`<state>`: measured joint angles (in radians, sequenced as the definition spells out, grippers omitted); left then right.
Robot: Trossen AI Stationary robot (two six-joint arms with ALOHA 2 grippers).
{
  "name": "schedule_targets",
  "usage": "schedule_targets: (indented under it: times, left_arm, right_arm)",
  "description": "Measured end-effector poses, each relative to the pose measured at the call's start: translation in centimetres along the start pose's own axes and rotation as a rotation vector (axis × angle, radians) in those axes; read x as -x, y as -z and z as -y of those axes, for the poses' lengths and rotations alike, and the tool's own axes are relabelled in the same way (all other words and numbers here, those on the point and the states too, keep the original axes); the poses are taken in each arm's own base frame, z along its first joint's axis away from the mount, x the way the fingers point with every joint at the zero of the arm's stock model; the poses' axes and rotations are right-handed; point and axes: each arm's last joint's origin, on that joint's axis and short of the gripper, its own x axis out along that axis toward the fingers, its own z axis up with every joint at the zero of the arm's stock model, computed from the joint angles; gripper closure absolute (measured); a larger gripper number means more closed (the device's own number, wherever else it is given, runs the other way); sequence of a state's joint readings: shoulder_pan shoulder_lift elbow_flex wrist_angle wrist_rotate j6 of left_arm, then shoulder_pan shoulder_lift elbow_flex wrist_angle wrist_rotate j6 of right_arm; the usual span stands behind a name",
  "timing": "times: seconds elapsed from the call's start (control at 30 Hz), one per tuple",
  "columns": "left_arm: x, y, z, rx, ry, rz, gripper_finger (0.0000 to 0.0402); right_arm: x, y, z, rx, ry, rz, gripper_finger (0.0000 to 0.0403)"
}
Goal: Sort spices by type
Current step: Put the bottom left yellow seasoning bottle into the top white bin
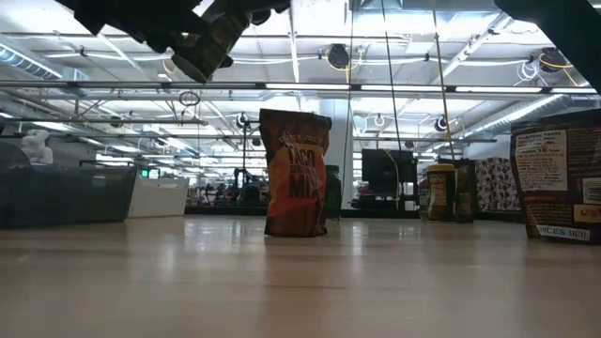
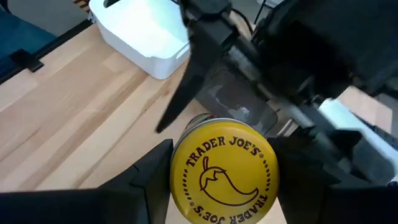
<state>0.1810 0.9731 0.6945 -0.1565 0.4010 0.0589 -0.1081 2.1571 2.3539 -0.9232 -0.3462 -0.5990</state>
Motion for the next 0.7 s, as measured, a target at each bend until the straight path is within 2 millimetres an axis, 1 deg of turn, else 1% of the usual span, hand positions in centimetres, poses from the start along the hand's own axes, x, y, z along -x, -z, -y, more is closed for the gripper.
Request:
schedule_targets:
  times: [0.13,0.43,0.53,0.7]
  left_arm:
    - [-0.32,0.04,-0.08,-0.007,0.018,-0.001,0.0068]
    - [-0.25,-0.24,-0.07,-0.038,0.017,0.026,0.0072]
    - [-0.25,-0.24,-0.07,-0.041,0.017,0.026,0.0094]
    - [-0.25,-0.24,-0.09,-0.038,0.014,0.026,0.0156]
  right_arm:
    - [0.02,0.02,0.05,0.000,0.001,0.000,0.0195]
    - [-0.02,0.07,0.03,-0.001,-0.001,-0.003,0.0195]
    - [-0.01,0.10,0.01,-0.002,-0.004,-0.006,0.0195]
    - [-0.02,0.05,-0.04,-0.001,-0.006,-0.003,0.0195]
